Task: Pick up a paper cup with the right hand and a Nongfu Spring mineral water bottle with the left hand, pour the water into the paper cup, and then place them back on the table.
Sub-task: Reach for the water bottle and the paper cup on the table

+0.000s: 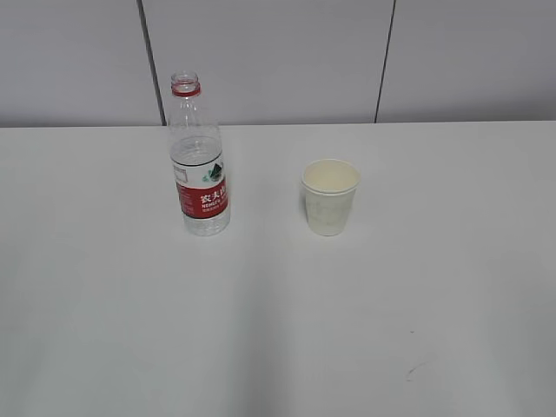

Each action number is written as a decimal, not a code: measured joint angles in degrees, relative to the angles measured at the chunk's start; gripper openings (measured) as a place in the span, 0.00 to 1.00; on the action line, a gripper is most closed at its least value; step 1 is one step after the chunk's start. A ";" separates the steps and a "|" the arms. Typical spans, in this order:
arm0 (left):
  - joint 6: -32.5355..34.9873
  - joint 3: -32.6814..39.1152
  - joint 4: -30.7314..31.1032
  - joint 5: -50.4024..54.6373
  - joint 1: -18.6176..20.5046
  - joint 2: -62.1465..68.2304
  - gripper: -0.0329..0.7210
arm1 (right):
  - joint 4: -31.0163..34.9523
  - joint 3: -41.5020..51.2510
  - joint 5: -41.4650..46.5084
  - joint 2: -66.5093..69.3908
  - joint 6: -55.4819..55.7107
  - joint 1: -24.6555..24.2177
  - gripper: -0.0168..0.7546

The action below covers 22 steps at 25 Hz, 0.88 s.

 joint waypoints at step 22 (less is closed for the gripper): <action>0.00 0.00 0.00 0.00 0.00 0.00 0.35 | 0.00 0.00 0.00 -0.08 0.00 0.00 0.78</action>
